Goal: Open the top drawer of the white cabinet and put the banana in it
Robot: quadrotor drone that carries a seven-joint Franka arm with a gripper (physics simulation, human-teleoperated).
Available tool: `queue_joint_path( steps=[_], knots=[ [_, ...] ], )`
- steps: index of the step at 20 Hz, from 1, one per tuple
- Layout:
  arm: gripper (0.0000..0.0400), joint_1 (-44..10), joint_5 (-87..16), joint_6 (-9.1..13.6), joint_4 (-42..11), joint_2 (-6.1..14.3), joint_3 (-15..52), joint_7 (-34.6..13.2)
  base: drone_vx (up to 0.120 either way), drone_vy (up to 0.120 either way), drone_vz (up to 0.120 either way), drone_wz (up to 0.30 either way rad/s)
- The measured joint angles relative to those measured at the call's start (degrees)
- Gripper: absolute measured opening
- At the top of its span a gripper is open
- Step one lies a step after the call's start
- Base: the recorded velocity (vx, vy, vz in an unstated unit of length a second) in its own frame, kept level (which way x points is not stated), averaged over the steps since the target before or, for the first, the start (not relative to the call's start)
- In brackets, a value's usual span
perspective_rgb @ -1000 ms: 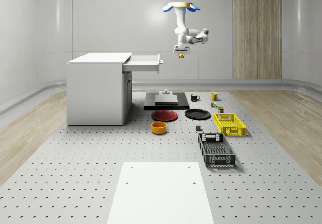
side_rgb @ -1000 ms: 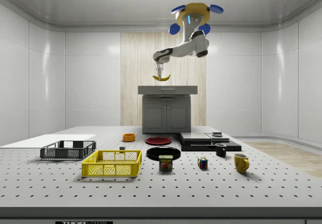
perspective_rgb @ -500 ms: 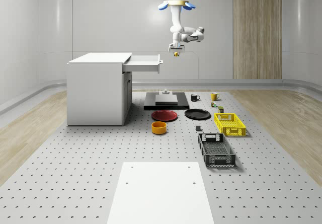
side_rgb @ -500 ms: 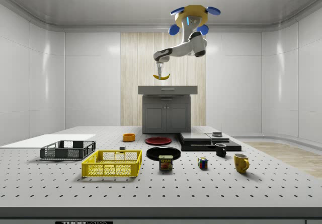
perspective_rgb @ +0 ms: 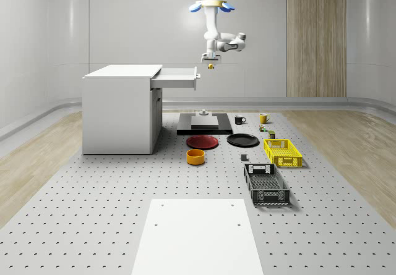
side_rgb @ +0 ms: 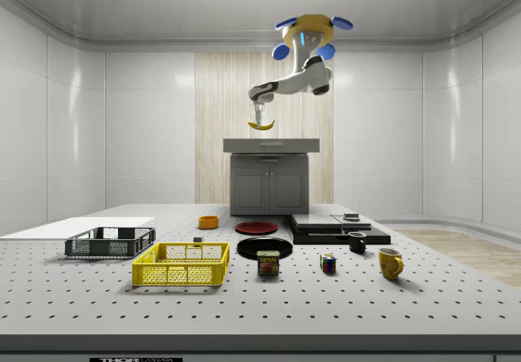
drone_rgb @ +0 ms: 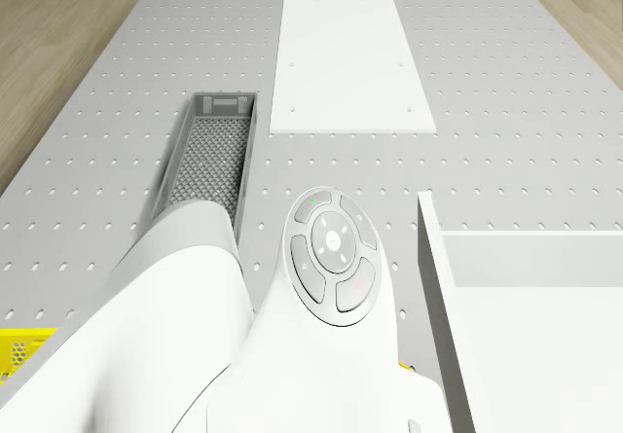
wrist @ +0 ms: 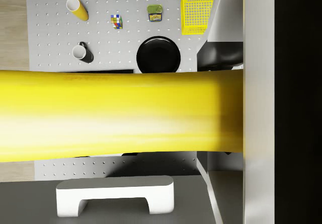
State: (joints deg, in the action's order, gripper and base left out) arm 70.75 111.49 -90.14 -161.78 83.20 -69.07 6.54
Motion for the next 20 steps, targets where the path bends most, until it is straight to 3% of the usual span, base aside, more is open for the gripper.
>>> queue_joint_path(
  steps=[20],
  knots=[
    [0.0193,0.0,0.0,0.0,0.0,0.0,0.0,0.0,0.000,-0.120,0.000,0.000]
  ],
)
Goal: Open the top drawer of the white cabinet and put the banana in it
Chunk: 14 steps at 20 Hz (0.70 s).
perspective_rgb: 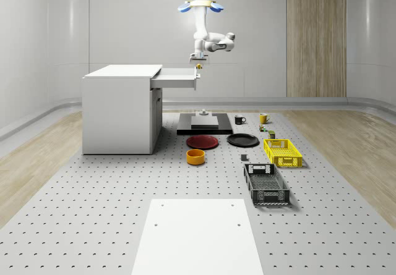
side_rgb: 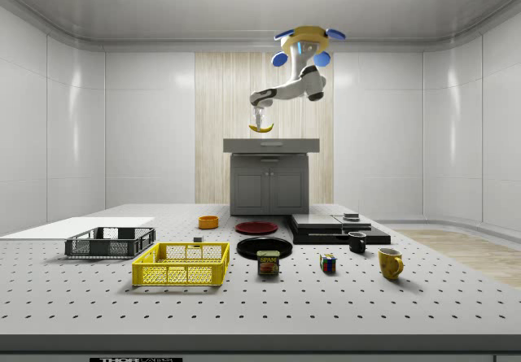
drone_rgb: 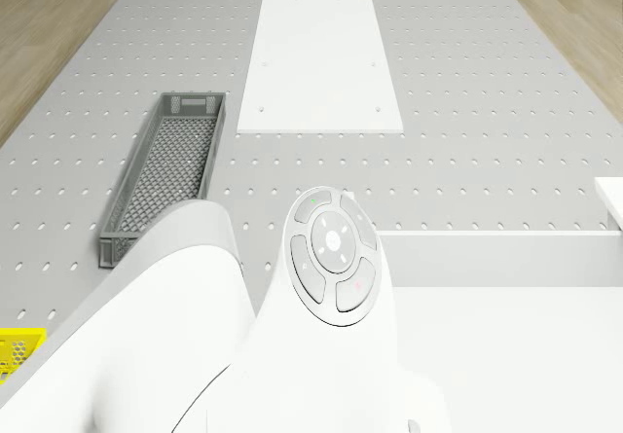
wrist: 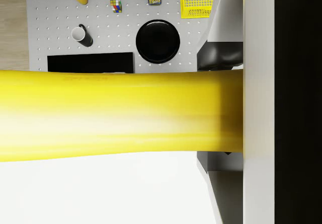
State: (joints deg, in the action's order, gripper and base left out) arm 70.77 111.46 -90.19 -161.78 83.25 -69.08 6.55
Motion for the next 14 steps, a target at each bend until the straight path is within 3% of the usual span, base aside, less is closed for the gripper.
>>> queue_joint_path(
  steps=[14],
  knots=[
    [0.0193,0.0,0.0,0.0,0.0,0.0,0.0,0.0,0.000,-0.120,0.000,0.000]
  ],
)
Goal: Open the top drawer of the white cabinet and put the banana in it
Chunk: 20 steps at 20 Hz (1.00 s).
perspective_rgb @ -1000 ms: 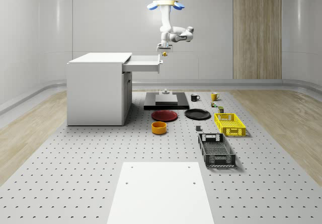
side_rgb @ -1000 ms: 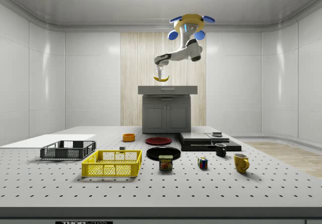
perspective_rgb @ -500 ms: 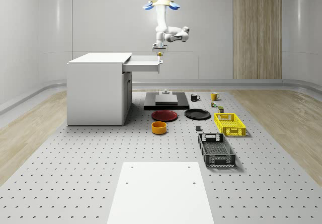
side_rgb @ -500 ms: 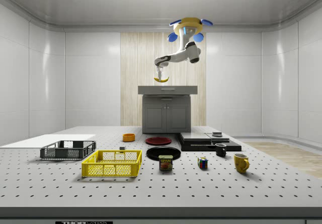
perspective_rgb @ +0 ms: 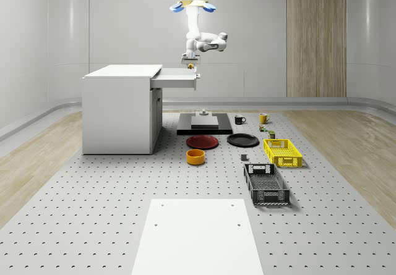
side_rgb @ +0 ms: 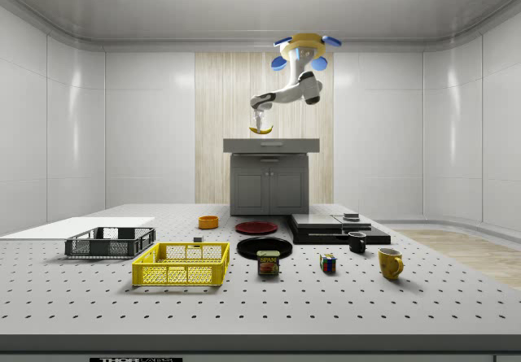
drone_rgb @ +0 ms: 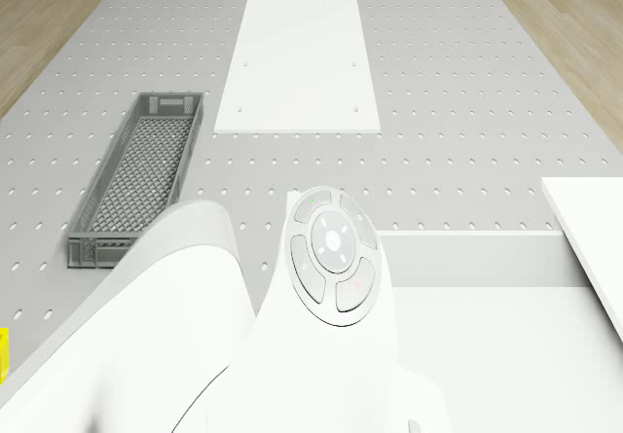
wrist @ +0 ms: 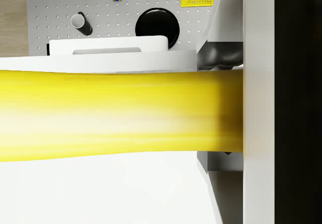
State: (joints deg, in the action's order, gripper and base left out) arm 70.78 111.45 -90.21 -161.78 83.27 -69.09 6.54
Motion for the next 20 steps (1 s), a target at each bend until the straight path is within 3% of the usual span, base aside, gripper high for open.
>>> queue_joint_path(
  steps=[11,20],
  knots=[
    [0.0193,0.1,0.3,-0.2,0.1,0.0,0.3,0.0,0.000,-0.120,0.000,0.000],
    [0.0193,1.0,6.0,-2.8,2.4,-0.1,6.3,-0.5,0.000,-0.004,0.000,0.000]
  ],
)
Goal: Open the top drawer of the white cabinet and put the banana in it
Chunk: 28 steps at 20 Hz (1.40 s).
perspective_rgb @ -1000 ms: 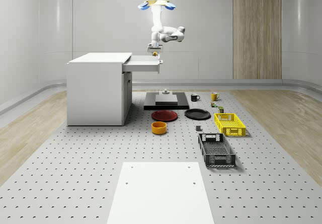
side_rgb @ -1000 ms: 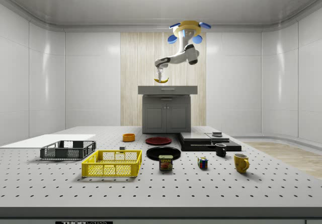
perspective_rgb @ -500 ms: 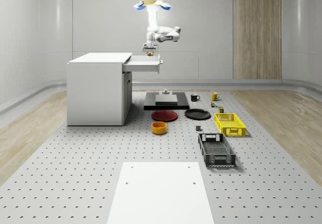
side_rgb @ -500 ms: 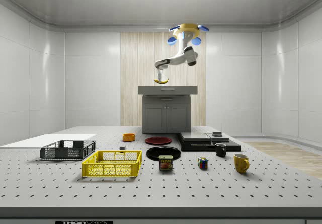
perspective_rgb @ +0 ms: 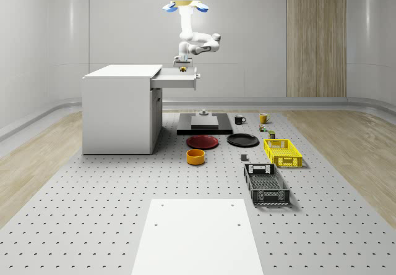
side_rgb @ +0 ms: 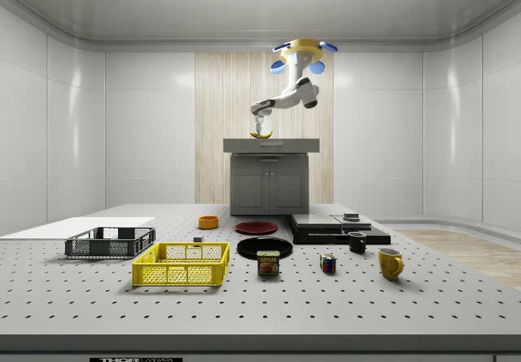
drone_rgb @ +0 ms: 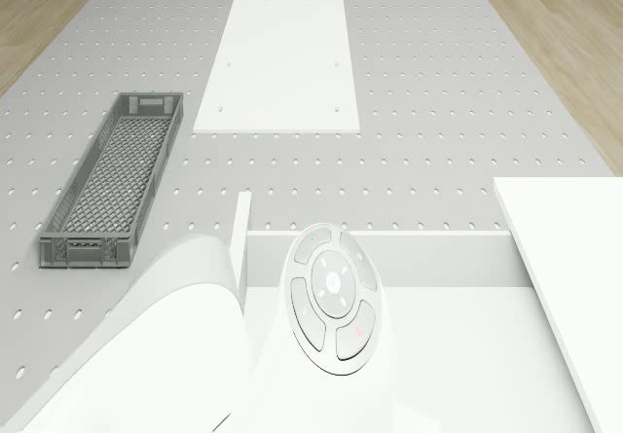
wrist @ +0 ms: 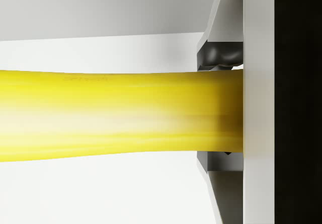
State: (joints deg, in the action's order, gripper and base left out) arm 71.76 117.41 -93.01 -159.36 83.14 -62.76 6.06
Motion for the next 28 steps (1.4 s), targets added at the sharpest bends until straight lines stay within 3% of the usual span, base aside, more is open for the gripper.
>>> queue_joint_path(
  steps=[13,15,18,22,28],
  knots=[
    [0.0193,1.1,8.1,-3.0,4.6,-2.2,8.1,-1.1,0.000,0.000,0.000,0.000],
    [0.0273,1.1,8.8,-3.0,4.9,-2.6,8.7,-0.7,0.000,0.000,0.000,0.000],
    [0.0340,0.9,9.1,-2.6,4.9,-2.9,8.8,0.0,0.000,0.000,0.000,0.000],
    [0.0378,0.1,7.9,-1.2,3.7,-3.0,7.3,0.4,0.000,0.000,0.000,0.000],
    [0.0395,-0.7,5.8,0.6,2.0,-3.1,4.8,0.8,0.000,0.000,0.000,0.000]
  ],
)
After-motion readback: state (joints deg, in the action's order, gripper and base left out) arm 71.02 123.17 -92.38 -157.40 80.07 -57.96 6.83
